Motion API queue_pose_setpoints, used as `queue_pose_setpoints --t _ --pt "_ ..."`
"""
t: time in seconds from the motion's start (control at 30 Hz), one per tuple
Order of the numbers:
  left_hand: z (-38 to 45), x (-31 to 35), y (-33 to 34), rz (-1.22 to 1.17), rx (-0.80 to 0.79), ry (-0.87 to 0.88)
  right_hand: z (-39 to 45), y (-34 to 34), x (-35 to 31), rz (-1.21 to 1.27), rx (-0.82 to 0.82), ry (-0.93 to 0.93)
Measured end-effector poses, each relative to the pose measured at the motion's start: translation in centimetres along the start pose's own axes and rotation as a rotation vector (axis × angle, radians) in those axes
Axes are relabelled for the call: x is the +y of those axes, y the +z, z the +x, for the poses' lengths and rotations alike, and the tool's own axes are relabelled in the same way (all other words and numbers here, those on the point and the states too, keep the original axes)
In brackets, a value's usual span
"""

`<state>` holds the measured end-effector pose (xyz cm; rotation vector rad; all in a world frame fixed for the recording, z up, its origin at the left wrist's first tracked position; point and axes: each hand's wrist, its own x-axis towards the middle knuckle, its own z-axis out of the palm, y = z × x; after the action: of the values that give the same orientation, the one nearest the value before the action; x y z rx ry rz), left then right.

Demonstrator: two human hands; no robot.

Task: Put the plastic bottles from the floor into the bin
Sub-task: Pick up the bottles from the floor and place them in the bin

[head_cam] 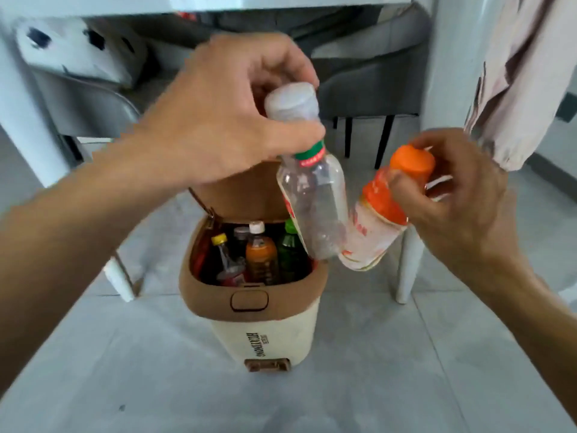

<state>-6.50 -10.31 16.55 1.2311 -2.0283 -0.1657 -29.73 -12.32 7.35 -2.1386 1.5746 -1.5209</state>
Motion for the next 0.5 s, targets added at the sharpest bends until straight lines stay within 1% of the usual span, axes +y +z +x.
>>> queue_pose_setpoints --t 0.07,0.1,0.3,0.33,0.4,0.5 --pt "-0.2 -1.6 -2.1 0.001 0.053 -0.038 1.5 0.6 -2.2 0.027 0.020 -0.049" --pt "-0.5 -2.6 -2.5 -0.010 0.054 -0.071 2.0 1.0 -2.9 0.040 0.018 -0.064" --pt "-3.0 -8.7 -0.4 -0.045 -0.082 -0.255 2.5 4.9 -5.4 0.068 -0.047 -0.102" --pt "-3.4 -9.8 0.1 -0.039 -0.116 -0.292 2.3 5.4 -5.5 0.069 -0.054 -0.105" --pt "-4.5 -11.6 1.4 0.008 -0.237 -0.356 2.0 6.3 -5.6 0.067 -0.065 -0.107" --pt "-6.3 -13.6 3.9 0.142 -0.422 -0.344 1.8 7.4 -5.5 0.047 -0.091 -0.118"
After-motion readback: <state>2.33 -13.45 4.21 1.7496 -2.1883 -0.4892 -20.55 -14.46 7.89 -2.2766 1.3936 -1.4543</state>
